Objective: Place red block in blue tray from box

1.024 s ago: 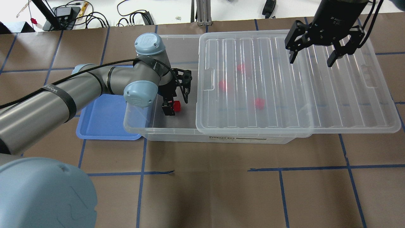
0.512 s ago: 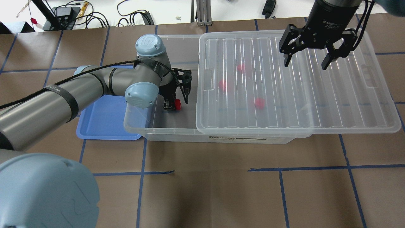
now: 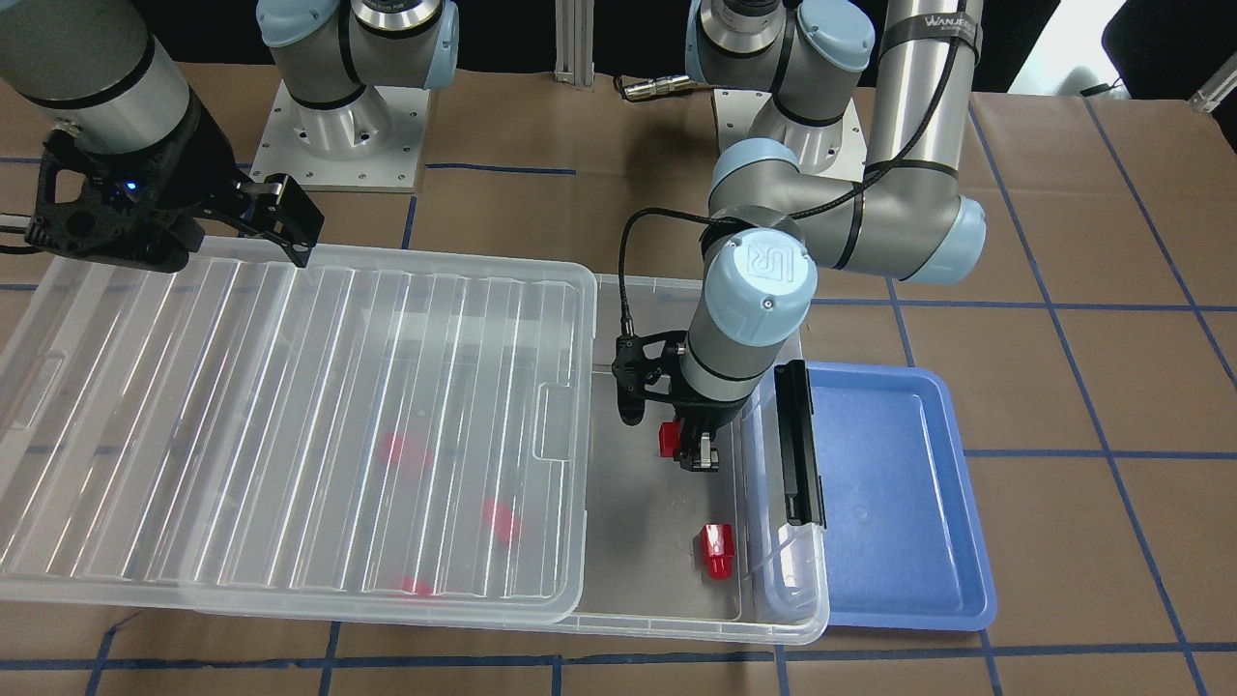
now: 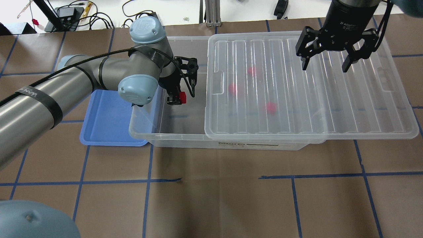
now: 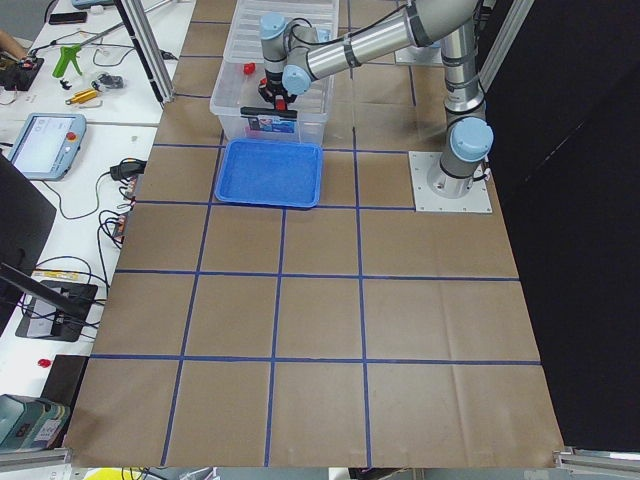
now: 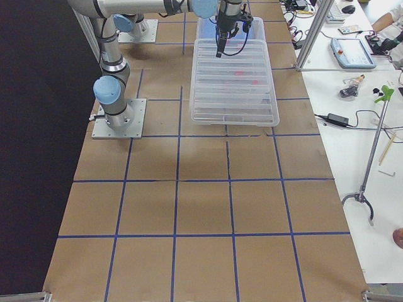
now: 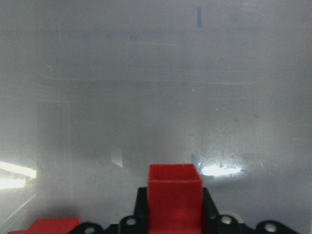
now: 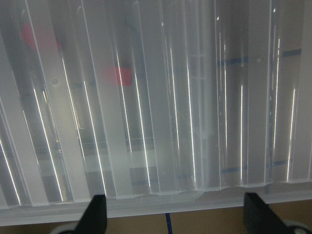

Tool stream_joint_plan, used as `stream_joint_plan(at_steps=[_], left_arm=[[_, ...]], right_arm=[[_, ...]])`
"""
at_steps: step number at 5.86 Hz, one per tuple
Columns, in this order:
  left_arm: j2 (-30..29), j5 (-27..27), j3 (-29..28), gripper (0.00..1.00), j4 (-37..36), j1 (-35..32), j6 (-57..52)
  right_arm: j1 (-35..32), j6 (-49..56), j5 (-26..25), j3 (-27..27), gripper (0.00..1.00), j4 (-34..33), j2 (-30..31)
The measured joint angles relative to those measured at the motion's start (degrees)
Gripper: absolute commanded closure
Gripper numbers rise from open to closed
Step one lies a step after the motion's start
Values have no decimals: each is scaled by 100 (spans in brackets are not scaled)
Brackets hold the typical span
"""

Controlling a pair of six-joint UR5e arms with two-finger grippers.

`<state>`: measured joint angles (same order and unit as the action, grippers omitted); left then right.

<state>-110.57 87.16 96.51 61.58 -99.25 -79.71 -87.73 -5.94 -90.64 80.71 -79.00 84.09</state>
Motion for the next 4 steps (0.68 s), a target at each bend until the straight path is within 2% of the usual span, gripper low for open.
stream_joint_plan(at_steps=[2, 4], left_arm=[[771, -27, -18, 95, 575, 397, 19], [1337, -44, -4, 95, 1147, 1250, -118]], right_arm=[[-28, 1, -6, -10, 0, -40, 6], [-34, 29, -10, -12, 0, -47, -24]])
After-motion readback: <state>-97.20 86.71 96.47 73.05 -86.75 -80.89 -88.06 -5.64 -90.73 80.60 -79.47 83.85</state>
